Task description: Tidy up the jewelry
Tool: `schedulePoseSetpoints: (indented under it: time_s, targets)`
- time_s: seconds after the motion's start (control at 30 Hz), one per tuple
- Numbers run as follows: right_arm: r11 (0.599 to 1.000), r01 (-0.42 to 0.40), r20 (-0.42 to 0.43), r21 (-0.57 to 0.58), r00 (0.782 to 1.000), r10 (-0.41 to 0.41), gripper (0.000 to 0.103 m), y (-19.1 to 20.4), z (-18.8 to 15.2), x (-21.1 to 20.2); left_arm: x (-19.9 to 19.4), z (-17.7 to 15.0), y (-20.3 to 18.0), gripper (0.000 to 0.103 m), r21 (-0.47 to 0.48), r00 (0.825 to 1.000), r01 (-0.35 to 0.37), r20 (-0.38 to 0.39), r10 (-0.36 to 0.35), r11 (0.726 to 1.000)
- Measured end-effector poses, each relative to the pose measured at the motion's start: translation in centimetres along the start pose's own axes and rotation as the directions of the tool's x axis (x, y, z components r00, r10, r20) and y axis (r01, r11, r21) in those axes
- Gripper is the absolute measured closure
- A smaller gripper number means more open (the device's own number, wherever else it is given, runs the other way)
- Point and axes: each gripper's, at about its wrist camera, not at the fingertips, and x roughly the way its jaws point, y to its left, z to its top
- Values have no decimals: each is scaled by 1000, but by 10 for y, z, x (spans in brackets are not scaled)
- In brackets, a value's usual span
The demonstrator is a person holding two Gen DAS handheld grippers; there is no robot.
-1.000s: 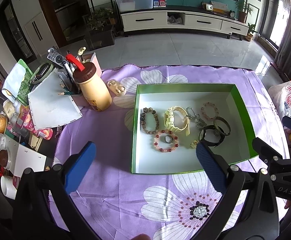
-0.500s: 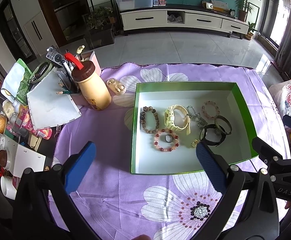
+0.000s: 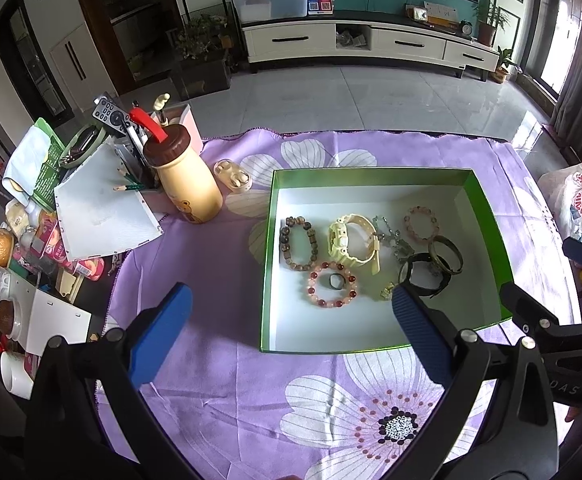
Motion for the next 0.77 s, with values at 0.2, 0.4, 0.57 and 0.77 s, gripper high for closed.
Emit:
schedulePoseSetpoints:
  time_s: [0.2,0.4,0.57,0.77]
  targets:
    - [1000,-2,2,-1,1000,2,1,0,0,0,3,0,1,2,-4,1000,-3,-13,3,1000]
    - [1000,-2,1,-1,1000,2,1,0,0,0,9,1,0,2,-4,1000,1,-29,-1,1000]
    - [1000,-3,2,-1,1000,3,1,1,1,-1,10,0,0,2,-1,999,1,-33,-1,1000]
    - [1000,-3,7,-1,1000,3,1,1,3,-2,11,-1,2,2,-6,999,-3,-36,3,1000]
